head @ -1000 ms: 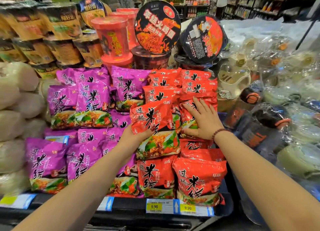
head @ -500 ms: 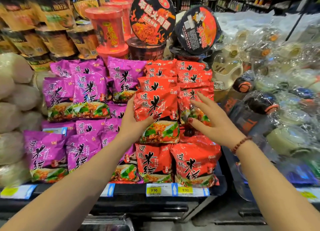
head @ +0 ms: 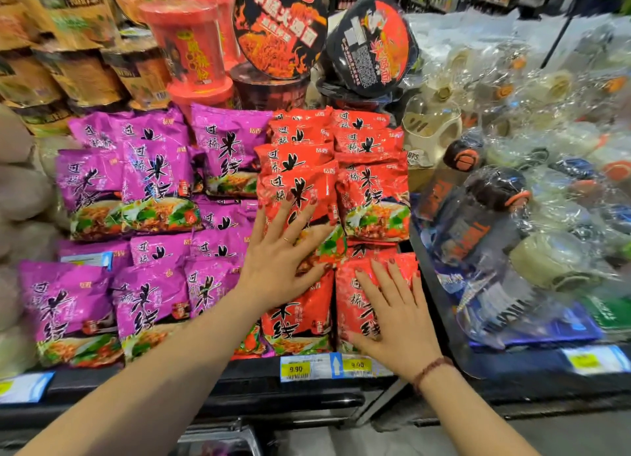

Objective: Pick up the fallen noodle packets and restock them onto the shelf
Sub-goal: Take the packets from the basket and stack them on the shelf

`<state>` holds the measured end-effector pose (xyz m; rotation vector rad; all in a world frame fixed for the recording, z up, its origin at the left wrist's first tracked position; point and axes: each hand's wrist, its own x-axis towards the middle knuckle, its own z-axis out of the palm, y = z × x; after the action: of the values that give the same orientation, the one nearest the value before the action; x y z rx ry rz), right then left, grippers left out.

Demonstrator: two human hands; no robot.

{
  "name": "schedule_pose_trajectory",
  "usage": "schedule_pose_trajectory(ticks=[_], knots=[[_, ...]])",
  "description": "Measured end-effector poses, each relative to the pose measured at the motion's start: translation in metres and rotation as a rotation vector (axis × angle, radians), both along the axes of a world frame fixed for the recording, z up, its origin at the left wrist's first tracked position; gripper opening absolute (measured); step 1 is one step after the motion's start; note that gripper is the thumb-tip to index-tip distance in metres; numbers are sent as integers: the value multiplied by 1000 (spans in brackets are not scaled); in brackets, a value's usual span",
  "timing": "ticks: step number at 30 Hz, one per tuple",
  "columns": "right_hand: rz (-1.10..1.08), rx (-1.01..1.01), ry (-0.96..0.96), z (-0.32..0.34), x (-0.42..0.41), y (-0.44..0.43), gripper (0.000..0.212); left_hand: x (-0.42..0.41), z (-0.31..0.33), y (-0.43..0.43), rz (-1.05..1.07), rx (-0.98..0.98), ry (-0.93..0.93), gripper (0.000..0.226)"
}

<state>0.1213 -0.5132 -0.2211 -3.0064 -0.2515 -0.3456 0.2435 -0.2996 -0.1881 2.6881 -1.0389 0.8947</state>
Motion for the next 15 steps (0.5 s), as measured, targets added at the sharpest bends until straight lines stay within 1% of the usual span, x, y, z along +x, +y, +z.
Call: schedule_pose_trajectory(ticks=[2, 5, 7, 12, 15], knots=[[1, 58, 75, 0, 10, -7, 99, 1, -3, 0, 45, 56, 20, 59], [17, 173, 182, 8, 27, -16, 102, 7, -1, -5, 69, 82, 27, 58], [28, 213, 247, 13, 36, -21, 103, 12, -2, -7, 70, 112, 28, 58], [13, 123, 197, 9, 33, -17, 104, 17, -9, -5, 57, 131, 33, 57], [10, 118, 160, 1, 24, -14, 106, 17, -9, -4, 37, 126, 42, 56]])
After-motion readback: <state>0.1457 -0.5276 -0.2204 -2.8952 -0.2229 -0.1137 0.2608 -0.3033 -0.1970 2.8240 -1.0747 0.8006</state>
